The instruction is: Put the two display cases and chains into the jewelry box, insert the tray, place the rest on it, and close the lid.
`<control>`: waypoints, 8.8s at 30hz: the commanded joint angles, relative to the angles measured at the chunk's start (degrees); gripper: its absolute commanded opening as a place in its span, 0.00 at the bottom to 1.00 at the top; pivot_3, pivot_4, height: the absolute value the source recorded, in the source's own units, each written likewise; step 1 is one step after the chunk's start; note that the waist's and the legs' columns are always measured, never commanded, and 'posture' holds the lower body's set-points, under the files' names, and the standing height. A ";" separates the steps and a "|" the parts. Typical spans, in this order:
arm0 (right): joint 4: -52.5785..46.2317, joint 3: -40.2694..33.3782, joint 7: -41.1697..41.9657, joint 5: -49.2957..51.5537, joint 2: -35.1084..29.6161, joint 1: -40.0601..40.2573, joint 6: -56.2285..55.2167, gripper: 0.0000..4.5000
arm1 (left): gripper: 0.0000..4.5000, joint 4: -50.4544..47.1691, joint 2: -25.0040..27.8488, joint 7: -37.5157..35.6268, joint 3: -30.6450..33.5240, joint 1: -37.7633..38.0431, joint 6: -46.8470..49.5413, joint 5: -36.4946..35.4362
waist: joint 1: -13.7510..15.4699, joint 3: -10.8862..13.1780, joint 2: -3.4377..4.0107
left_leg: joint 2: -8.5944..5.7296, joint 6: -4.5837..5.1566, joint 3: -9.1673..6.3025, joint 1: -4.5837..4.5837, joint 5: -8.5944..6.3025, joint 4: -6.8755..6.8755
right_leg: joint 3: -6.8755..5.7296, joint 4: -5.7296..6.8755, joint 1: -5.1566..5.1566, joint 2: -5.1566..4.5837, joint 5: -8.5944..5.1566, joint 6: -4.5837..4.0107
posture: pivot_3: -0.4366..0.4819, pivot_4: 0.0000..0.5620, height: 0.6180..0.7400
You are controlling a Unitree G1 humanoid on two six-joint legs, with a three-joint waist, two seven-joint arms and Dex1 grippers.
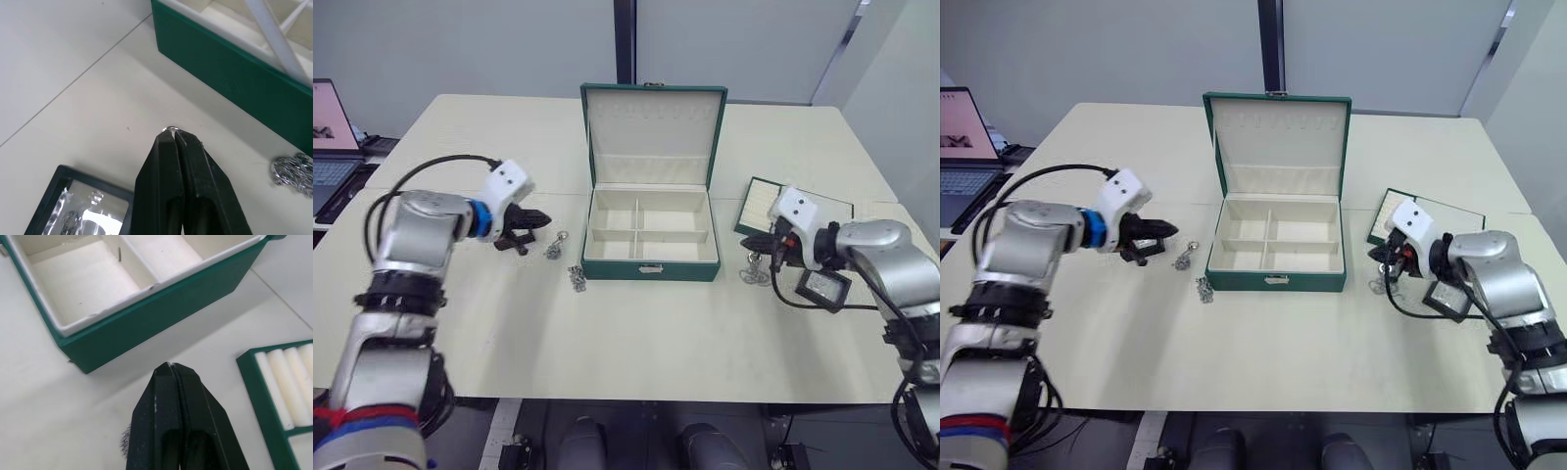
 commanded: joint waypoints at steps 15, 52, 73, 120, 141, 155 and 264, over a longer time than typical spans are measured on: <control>-32.69 -16.19 -6.70 22.37 -1.66 29.49 13.03 0.00 | 0.01 -44.71 -1.96 0.67 41.06 54.72 12.31 -21.56 | 0.26 -0.18 -0.31 | -0.12 0.23 -0.28 0.06 -0.15 0.05 | -0.11 -0.04 0.29 -0.05 0.00 0.02 | 0.48 0.27 1.00; -32.88 -13.10 -21.34 35.53 0.29 5.87 10.07 0.99 | 1.00 -36.54 23.39 0.48 36.54 51.53 16.78 -24.98 | 0.14 -0.12 -0.31 | -0.12 0.23 -0.31 0.06 -0.17 -0.09 | -0.09 -0.03 -0.21 -0.04 -0.01 -0.01 | 0.48 0.27 1.00; -31.29 -7.53 -25.50 35.07 4.10 4.33 8.32 0.99 | 1.00 -6.26 26.67 -12.76 -17.49 -1.99 3.32 3.26 | 0.45 -0.10 -0.21 | -0.11 0.25 -0.07 -0.16 -0.16 -0.15 | 0.06 0.03 -0.53 0.03 -0.01 -0.03 | 0.48 0.27 1.00; -33.14 -8.64 -27.95 36.52 1.61 6.34 8.82 1.00 | 0.40 51.60 -5.61 -11.17 -29.59 -34.05 -27.58 32.14 | 0.33 -0.13 -0.26 | -0.09 0.06 -0.29 -0.56 -0.01 0.11 | -0.20 0.11 -0.35 0.03 0.00 -0.02 | 0.48 0.27 1.00; -32.69 -13.04 -26.14 37.95 -0.86 8.92 8.27 1.00 | 0.01 44.48 0.70 -23.70 -29.13 -37.78 -23.81 32.87 | 0.32 -0.12 -0.27 | -0.09 0.05 -0.36 -0.56 0.00 0.12 | -0.28 0.10 -0.31 0.03 0.00 -0.02 | 0.48 0.27 1.00; -32.73 -23.70 -26.48 41.88 -4.51 17.52 8.62 1.00 | 0.01 10.43 9.54 -25.60 -39.47 -40.48 -5.06 0.44 | 0.52 -0.13 -0.24 | -0.08 0.08 -0.58 -0.51 0.01 0.18 | -0.48 0.09 -0.06 0.03 0.00 -0.01 | 0.48 0.27 1.00; -35.21 -25.95 -31.12 38.27 -2.81 31.92 7.15 1.00 | 0.65 -26.64 -6.61 -9.51 13.29 0.40 22.64 -20.07 | 0.85 -0.66 0.63 | -0.10 0.12 -0.84 -0.50 0.05 0.59 | -0.83 0.06 0.39 -0.05 -0.01 0.01 | 0.48 0.27 1.00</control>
